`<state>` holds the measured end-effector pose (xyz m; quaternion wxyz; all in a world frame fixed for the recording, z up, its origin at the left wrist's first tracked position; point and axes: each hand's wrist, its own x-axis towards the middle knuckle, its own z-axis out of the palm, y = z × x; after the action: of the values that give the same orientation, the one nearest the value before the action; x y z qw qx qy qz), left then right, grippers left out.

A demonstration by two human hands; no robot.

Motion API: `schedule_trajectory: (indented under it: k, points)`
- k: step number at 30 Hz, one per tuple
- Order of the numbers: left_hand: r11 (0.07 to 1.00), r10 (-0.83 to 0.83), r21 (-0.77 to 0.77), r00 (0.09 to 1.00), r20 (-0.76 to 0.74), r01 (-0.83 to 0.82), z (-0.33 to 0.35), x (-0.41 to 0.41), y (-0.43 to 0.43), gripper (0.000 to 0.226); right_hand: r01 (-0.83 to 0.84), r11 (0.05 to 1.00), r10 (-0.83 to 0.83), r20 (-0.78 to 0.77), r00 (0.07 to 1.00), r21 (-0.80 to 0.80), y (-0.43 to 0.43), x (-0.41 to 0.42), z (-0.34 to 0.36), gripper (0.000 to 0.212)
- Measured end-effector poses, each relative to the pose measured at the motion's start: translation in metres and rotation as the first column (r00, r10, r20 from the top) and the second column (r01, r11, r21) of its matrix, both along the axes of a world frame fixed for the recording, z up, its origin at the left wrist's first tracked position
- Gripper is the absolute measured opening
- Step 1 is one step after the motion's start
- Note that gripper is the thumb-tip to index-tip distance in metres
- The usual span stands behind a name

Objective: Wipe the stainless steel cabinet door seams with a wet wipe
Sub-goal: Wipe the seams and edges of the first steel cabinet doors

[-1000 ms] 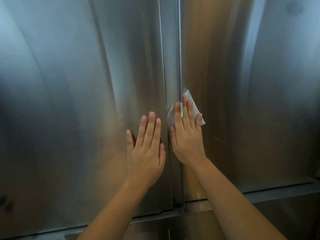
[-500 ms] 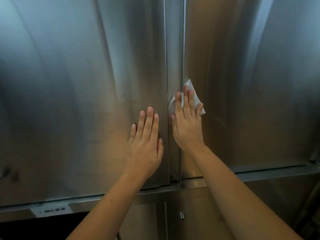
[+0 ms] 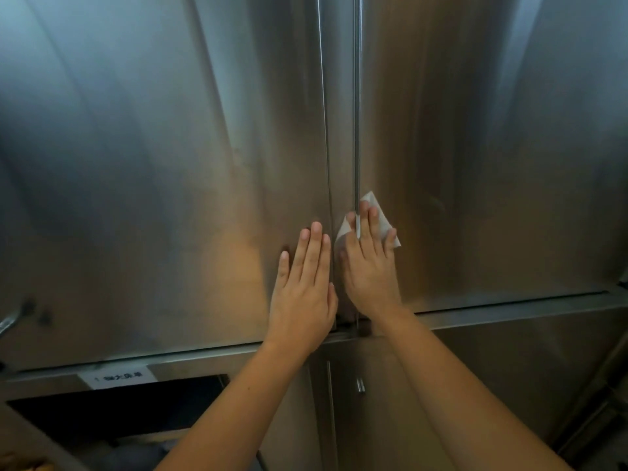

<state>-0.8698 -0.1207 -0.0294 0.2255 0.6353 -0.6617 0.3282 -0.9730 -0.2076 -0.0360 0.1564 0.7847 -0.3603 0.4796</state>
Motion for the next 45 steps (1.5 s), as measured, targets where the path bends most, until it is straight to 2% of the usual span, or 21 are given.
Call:
schedule_trajectory:
  k: [3, 6, 11, 14, 19, 22, 25, 29, 35, 37, 39, 40, 45]
  points:
    - [1.000, -0.029, -0.006, 0.999, -0.024, 0.029, -0.001, 0.002, 0.000, 0.060, -0.012, 1.000, 0.012, 0.041, 0.999, -0.010, -0.006, 0.005, 0.013, 0.052]
    - [1.000, -0.026, 0.010, 0.999, -0.035, 0.026, -0.003, 0.003, -0.001, 0.062, -0.026, 0.999, 0.025, 0.033, 0.999, 0.029, -0.007, 0.004, -0.010, 0.054]
    - [1.000, -0.028, 0.006, 0.999, -0.021, 0.029, -0.005, 0.005, -0.002, 0.070, -0.013, 0.993, 0.010, 0.021, 1.000, 0.113, 0.005, 0.001, -0.085, 0.078]
    - [1.000, -0.024, 0.017, 1.000, -0.006, 0.024, -0.005, 0.007, -0.003, 0.075, 0.010, 0.988, -0.007, -0.021, 1.000, 0.152, 0.010, -0.002, -0.110, 0.084]
    - [1.000, -0.002, 0.021, 1.000, 0.001, 0.002, -0.005, 0.005, -0.002, 0.076, -0.005, 0.994, 0.002, 0.021, 1.000, 0.112, 0.004, 0.000, -0.097, 0.053]
    - [1.000, -0.005, 0.028, 1.000, -0.002, 0.005, -0.003, 0.005, -0.002, 0.075, -0.004, 0.988, -0.003, 0.050, 0.999, 0.153, -0.002, 0.005, -0.078, 0.046]
    - [0.999, -0.013, 0.038, 1.000, -0.006, 0.014, -0.003, 0.006, -0.002, 0.074, -0.013, 0.981, 0.005, 0.042, 0.999, 0.195, 0.001, 0.006, -0.083, 0.053]
    - [0.999, -0.025, 0.035, 1.000, -0.008, 0.025, -0.005, 0.007, -0.002, 0.074, 0.035, 0.978, -0.023, -0.060, 0.998, 0.208, 0.015, -0.003, -0.114, 0.081]
    - [0.997, -0.070, -0.007, 0.997, 0.010, 0.071, -0.006, 0.014, -0.003, 0.066, 0.056, 0.974, -0.029, -0.125, 0.992, 0.221, 0.020, -0.010, -0.110, 0.089]
    - [0.996, -0.084, -0.033, 0.996, 0.022, 0.085, -0.006, 0.016, -0.002, 0.065, 0.041, 0.976, -0.020, -0.100, 0.995, 0.213, 0.020, -0.008, -0.098, 0.082]
    - [0.993, -0.086, -0.076, 0.996, 0.020, 0.087, -0.002, 0.018, -0.003, 0.065, 0.016, 0.984, -0.005, -0.057, 0.998, 0.179, 0.017, -0.004, -0.077, 0.056]
    - [0.991, -0.080, -0.103, 0.997, 0.009, 0.081, 0.003, 0.019, -0.005, 0.066, 0.017, 0.985, -0.009, -0.047, 0.999, 0.171, 0.014, -0.001, -0.063, 0.050]
    - [0.971, -0.110, -0.214, 0.994, 0.011, 0.109, 0.041, 0.022, -0.018, 0.063, -0.039, 0.991, 0.040, -0.007, 0.999, 0.132, 0.002, 0.000, -0.010, 0.054]
